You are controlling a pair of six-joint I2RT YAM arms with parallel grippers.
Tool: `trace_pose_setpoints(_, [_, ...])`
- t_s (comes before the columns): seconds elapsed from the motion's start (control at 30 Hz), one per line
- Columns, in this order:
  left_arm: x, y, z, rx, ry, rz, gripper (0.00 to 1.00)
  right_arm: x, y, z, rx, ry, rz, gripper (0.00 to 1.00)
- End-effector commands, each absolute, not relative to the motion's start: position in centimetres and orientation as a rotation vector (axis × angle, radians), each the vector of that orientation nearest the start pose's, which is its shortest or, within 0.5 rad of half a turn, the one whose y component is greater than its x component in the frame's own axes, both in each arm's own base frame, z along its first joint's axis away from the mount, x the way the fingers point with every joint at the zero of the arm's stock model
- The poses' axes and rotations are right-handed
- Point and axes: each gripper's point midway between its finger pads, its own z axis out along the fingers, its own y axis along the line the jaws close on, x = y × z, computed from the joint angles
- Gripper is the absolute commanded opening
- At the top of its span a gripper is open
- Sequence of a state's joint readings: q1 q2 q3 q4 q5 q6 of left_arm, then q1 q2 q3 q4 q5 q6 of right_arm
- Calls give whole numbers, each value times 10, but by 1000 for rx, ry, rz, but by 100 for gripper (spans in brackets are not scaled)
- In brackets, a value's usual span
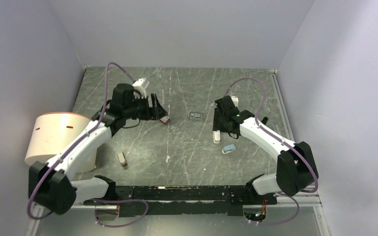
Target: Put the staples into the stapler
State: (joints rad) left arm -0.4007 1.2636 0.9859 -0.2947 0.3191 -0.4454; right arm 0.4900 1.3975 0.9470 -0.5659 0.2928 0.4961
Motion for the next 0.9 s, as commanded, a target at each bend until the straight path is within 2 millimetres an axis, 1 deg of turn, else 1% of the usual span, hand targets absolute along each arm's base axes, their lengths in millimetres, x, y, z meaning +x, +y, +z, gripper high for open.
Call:
trace_pose_setpoints(0.0, [265, -212, 180, 123, 2262, -932, 78, 270, 119, 72, 124, 2596, 38, 62])
trace_pose_setpoints(0.1, [242, -217, 170, 96, 2266, -1022, 79, 262, 124, 61, 101, 2617, 94, 60])
trace_pose_setpoints(0.17, [231, -221, 162, 83, 2271, -1070, 83, 261, 129, 59, 79, 2611, 133, 59])
trace_pose_setpoints(0.27, [222, -227, 146, 72, 2295, -1097, 87, 265, 136, 58, 55, 2605, 169, 57])
trace_pose_setpoints(0.33, [221, -231, 137, 70, 2312, -1099, 89, 269, 138, 58, 52, 2602, 175, 55])
trace_pose_setpoints(0.37, [221, -233, 133, 65, 2325, -1098, 89, 270, 139, 57, 54, 2601, 176, 54])
trace_pose_setpoints(0.4, [222, -238, 130, 67, 2329, -1108, 86, 270, 141, 56, 50, 2604, 182, 52])
trace_pose_setpoints(0.47, [222, -249, 124, 71, 2339, -1133, 79, 269, 141, 52, 43, 2620, 180, 50])
trace_pose_setpoints(0.57, [224, -271, 121, 92, 2330, -1170, 70, 264, 142, 48, 37, 2633, 183, 48])
trace_pose_setpoints(0.63, [226, -285, 117, 103, 2336, -1177, 66, 260, 143, 45, 28, 2640, 196, 47])
trace_pose_setpoints(0.7, [227, -301, 114, 127, 2342, -1196, 64, 258, 143, 44, 21, 2643, 195, 44])
trace_pose_setpoints(0.77, [228, -317, 111, 146, 2345, -1215, 63, 258, 144, 43, 20, 2644, 193, 38])
trace_pose_setpoints(0.87, [230, -339, 106, 151, 2349, -1233, 66, 258, 145, 41, 26, 2659, 187, 34])
